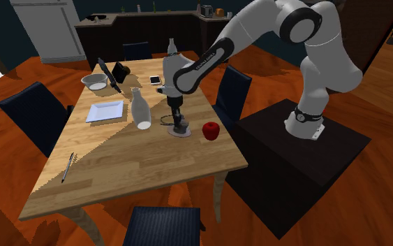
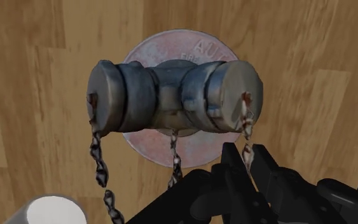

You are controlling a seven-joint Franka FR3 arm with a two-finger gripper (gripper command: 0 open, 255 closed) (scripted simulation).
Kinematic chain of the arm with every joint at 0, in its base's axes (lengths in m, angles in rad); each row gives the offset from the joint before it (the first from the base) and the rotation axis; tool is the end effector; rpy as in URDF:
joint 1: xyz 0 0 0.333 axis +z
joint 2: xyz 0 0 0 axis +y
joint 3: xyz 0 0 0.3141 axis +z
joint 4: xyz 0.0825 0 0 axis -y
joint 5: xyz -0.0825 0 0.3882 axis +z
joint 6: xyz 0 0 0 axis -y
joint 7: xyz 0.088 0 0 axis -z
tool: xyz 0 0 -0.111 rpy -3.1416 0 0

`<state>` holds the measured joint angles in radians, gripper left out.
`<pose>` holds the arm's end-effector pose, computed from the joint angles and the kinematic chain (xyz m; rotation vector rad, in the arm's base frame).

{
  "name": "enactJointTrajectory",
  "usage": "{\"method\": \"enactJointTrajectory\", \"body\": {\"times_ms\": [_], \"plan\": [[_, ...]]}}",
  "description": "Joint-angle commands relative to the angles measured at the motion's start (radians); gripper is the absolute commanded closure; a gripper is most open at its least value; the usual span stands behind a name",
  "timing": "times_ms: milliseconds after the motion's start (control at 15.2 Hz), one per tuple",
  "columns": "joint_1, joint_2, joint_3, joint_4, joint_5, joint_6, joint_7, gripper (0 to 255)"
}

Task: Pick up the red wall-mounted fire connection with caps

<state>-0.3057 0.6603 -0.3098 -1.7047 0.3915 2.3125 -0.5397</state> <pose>0.5669 -0.3667 0.2134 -3.0251 0.4312 -0.0732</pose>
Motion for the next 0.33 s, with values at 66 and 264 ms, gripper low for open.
{"method": "enactJointTrajectory", "body": {"times_ms": [66, 264], "plan": [[0.006, -0.024, -0.009, 0.006, -0.012, -0.029, 0.011, 255], [0.008, -0.034, -0.012, 0.007, -0.016, -0.039, 0.014, 255]]}}
